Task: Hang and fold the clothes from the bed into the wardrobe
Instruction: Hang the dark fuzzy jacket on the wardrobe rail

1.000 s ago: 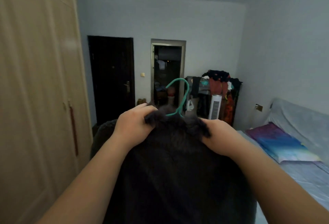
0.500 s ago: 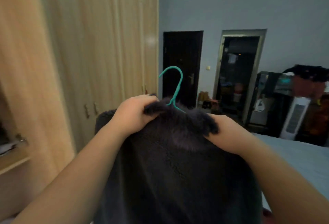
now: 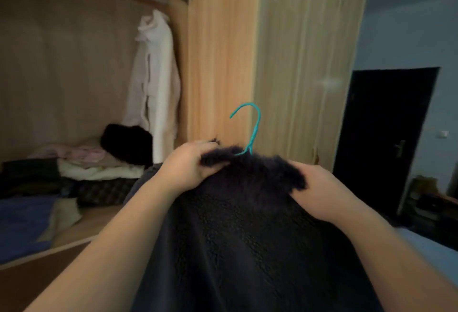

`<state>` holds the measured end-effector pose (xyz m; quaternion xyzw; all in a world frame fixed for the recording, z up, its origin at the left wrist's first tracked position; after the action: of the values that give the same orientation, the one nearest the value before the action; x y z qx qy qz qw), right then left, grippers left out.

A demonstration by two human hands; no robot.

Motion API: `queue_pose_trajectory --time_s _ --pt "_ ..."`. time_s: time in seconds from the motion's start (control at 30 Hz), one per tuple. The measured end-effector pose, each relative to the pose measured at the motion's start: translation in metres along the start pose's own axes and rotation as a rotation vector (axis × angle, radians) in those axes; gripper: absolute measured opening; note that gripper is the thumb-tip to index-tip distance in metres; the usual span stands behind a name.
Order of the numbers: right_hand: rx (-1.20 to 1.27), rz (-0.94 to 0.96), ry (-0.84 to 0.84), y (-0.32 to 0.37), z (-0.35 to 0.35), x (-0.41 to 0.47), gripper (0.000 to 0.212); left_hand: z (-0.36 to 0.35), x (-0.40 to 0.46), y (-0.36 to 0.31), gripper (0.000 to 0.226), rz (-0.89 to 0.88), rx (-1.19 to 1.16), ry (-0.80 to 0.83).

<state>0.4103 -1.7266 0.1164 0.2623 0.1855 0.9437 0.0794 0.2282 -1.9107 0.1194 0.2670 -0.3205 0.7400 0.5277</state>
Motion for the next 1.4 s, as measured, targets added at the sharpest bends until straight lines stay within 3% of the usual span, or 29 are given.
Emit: queue_pose_trajectory --time_s 0.2,0.4,0.57,0.73,0.9,1.17,1.4 --pt "-0.042 0.097 -0.056 0.086 -0.063 0.095 0.058 0.080 -0.004 0.113 0.031 0.111 0.134 -0.109" --pt "-0.075 0.071 -0.186 0.150 -0.108 0.184 0.037 0.156 0.029 0.202 0.048 0.100 0.255 -0.266" --pt "-0.029 0.084 -0.307 0.188 -0.125 0.252 0.032 0.195 0.044 0.249 0.044 0.079 0.309 -0.334" --pt "-0.002 0.121 -0.357 0.220 -0.146 0.327 0.028 0.227 0.054 0.297 0.046 0.089 0.203 -0.342" --pt "-0.048 0.175 -0.391 0.240 -0.164 0.412 0.026 0.267 0.085 0.342 0.041 0.190 -0.017 -0.449" --pt "-0.044 0.242 -0.477 0.265 -0.188 0.550 0.024 0.304 0.152 0.398 0.031 0.295 -0.043 -0.688" --pt "-0.057 0.268 -0.459 0.292 -0.190 0.670 0.043 0.314 0.194 0.457 0.029 0.261 0.009 -0.685"
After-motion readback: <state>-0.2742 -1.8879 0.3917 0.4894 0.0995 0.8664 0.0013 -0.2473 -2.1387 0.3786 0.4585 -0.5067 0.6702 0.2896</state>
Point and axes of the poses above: each hand's wrist, its own x-axis towards the middle knuckle, its own z-axis out of the back of the hand, y = z × x, the point moved 4 cm from there along x, towards the middle knuckle, and after that the axes turned 3 degrees about x, right-handed, at the moved point
